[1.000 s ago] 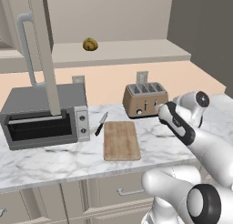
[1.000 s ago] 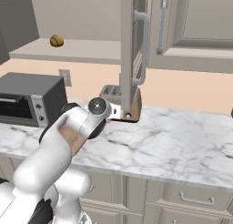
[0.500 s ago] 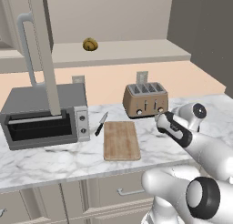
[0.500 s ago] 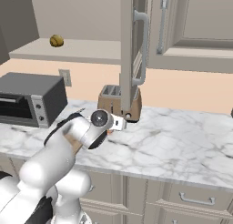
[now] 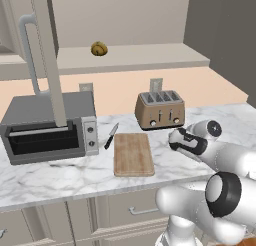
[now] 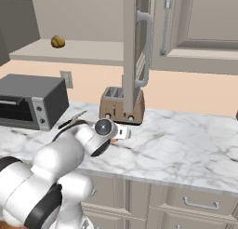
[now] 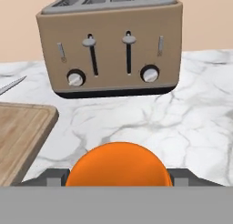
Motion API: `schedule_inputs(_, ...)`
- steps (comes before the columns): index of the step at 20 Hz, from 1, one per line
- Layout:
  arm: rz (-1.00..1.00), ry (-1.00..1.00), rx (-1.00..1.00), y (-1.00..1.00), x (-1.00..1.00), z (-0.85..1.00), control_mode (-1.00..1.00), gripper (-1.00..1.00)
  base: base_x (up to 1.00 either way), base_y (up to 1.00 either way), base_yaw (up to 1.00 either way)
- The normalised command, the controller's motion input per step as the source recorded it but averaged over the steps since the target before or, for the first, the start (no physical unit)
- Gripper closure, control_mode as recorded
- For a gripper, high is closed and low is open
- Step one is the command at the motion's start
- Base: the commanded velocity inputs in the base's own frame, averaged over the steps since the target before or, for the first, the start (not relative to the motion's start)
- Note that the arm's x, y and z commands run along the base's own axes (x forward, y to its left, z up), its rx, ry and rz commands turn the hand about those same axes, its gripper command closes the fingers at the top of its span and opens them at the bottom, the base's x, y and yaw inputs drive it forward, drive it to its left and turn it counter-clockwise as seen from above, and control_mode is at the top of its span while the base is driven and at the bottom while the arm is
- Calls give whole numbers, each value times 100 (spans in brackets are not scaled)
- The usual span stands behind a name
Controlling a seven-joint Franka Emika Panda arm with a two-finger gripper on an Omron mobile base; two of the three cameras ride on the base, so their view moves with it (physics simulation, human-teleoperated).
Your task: Pick the bread, place it on the cutting board, pick the jam, place it on the counter, and close the cabinet.
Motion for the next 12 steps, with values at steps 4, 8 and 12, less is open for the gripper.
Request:
schedule_inputs(4, -1, 3, 0, -2, 30, -31, -100, 100, 0, 0, 0)
schedule_inputs(8, -1, 1, 0, -6, 28, -28, -100, 100, 0, 0, 0)
schedule_inputs(12, -1, 0, 0, -12, 23, -19, -100, 100, 0, 0, 0)
